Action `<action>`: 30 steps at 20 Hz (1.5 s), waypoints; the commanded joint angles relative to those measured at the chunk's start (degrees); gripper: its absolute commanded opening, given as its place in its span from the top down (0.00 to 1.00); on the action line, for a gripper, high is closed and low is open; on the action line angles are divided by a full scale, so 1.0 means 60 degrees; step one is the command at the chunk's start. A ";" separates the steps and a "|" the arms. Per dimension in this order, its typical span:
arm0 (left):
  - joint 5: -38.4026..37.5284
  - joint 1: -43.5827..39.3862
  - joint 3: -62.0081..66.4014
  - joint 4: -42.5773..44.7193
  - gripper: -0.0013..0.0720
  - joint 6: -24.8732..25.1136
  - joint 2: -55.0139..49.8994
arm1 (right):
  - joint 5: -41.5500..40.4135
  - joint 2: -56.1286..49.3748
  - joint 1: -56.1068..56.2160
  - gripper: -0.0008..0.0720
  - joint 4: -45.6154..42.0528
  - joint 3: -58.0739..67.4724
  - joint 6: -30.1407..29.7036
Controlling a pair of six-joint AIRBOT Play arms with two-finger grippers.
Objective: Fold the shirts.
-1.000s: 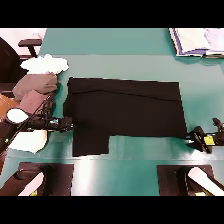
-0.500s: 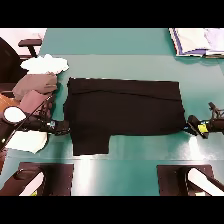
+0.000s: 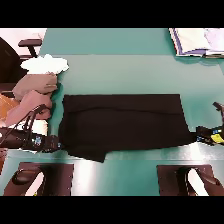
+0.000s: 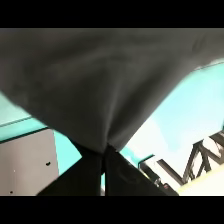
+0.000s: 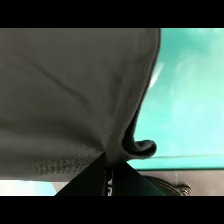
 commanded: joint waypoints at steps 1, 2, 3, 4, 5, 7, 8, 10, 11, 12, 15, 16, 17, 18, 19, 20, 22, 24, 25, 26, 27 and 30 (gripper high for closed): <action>0.1311 0.0007 0.0539 0.0109 0.96 0.0444 -0.0790 | -0.0007 -0.0029 0.0062 0.97 0.0353 0.1005 0.0240; 0.1963 0.0007 0.0809 0.0138 0.95 0.0780 -0.1508 | -0.0408 -0.0557 0.0058 0.97 0.0656 0.1486 0.0208; 0.2535 0.0007 0.1093 0.0146 0.95 0.1049 -0.2211 | -0.0758 -0.1075 0.0066 0.97 0.0929 0.1916 0.0171; 0.3009 0.0007 0.1435 0.0146 0.95 0.1297 -0.2980 | -0.1191 -0.1708 0.0076 0.97 0.1246 0.2379 0.0135; 0.3417 0.0007 0.1887 0.0178 0.95 0.1585 -0.3850 | -0.1508 -0.2346 0.0168 0.97 0.1483 0.2820 -0.0004; 0.3850 0.0007 0.2903 0.0401 0.95 0.1752 -0.5479 | -0.1770 -0.3738 0.0619 0.97 0.1636 0.3738 -0.0160; 0.3985 0.0007 0.3337 0.0437 0.95 0.1752 -0.6131 | -0.1767 -0.4448 0.0918 0.97 0.1617 0.4167 -0.0164; 0.4266 0.0007 0.4091 0.0444 0.95 0.1752 -0.7184 | -0.1807 -0.5672 0.1410 0.97 0.1647 0.4903 -0.0164; 0.4415 0.0007 0.4397 0.0448 0.95 0.1752 -0.7577 | -0.1883 -0.6167 0.1585 0.97 0.1657 0.5235 -0.0160; 0.4572 0.0007 0.4590 0.0448 0.95 0.1738 -0.7832 | -0.1949 -0.6612 0.1730 0.96 0.1657 0.5574 -0.0153; 0.4994 0.0007 0.4772 0.0408 0.21 0.1647 -0.7978 | -0.2116 -0.7420 0.1738 0.57 0.2237 0.6353 -0.0175; 0.4929 0.0007 0.4892 0.0412 0.30 0.1654 -0.7970 | -0.2116 -0.7552 0.1570 0.53 0.2663 0.6579 -0.0415; 0.4707 0.0007 0.5060 0.0408 0.33 0.1661 -0.7960 | -0.2011 -0.7563 0.1359 0.52 0.3082 0.6688 -0.0849; 0.4386 0.0007 0.5260 0.0408 0.33 0.1661 -0.7952 | -0.1785 -0.7497 0.1038 0.51 0.3326 0.6670 -0.1228; 0.4124 -0.0033 0.5428 0.0277 0.33 0.1665 -0.7952 | -0.1577 -0.7388 0.0707 0.51 0.3340 0.6528 -0.1501; 0.4054 -0.0109 0.5464 0.0011 0.50 0.1679 -0.7945 | -0.1402 -0.7253 0.0259 0.41 0.3311 0.6233 -0.1792; 0.4320 -0.0452 0.5464 -0.0266 0.92 0.1982 -0.7945 | -0.1169 -0.7238 -0.0721 0.16 0.3319 0.5581 -0.2189; 0.5020 -0.0998 0.5464 -0.0448 0.95 0.1956 -0.7949 | -0.1140 -0.7552 -0.1614 0.16 0.3475 0.5002 -0.2630; 0.5406 -0.1326 0.5464 -0.0568 0.95 0.1858 -0.7949 | -0.1078 -0.7814 -0.1880 0.17 0.3617 0.4849 -0.2874; 0.5730 -0.1665 0.5464 -0.0692 0.95 0.1654 -0.7989 | -0.0998 -0.8102 -0.2044 0.17 0.3716 0.4736 -0.3140; 0.5905 -0.1967 0.5464 -0.0725 0.95 0.1428 -0.8036 | -0.0965 -0.8404 -0.2065 0.17 0.3745 0.4688 -0.3268; 0.6007 -0.2860 0.5548 -0.0729 0.95 0.1155 -0.8426 | -0.1140 -0.9151 -0.1574 0.18 0.4288 0.4787 -0.3333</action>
